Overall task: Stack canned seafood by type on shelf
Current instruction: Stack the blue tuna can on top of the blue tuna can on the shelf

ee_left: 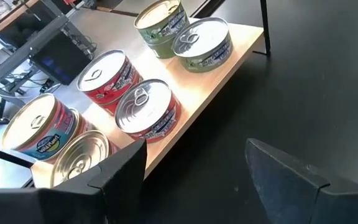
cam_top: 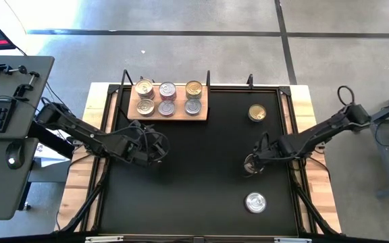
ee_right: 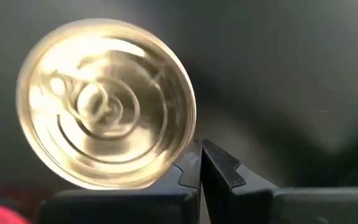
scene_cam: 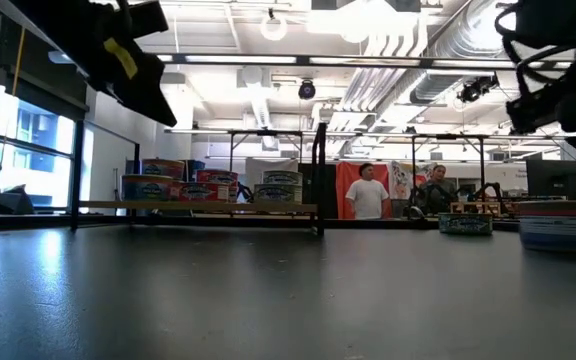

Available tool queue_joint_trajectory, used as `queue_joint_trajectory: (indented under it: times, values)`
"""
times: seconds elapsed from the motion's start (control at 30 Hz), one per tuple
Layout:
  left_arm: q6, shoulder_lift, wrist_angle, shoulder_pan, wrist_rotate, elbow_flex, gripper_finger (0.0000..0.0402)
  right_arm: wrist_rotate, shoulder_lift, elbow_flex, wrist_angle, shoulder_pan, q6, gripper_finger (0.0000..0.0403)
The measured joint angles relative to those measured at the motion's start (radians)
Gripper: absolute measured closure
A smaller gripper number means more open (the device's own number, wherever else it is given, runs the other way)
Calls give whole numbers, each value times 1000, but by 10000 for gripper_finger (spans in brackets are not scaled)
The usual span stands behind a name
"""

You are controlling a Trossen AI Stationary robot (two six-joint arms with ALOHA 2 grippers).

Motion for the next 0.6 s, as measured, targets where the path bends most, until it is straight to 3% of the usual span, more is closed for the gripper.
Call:
queue_joint_trajectory:
  times: [0.13,0.47,0.6]
  values:
    - [-1,2,5,-2,-10,0,135,-43,88,0,206,-18,-54,403]
    - [1,-46,1,-77,-76,0,135,-50,331,0,1250,-138,-481,403]
    - [8,-65,4,-126,-70,0,135,-51,409,0,1521,-162,-643,403]
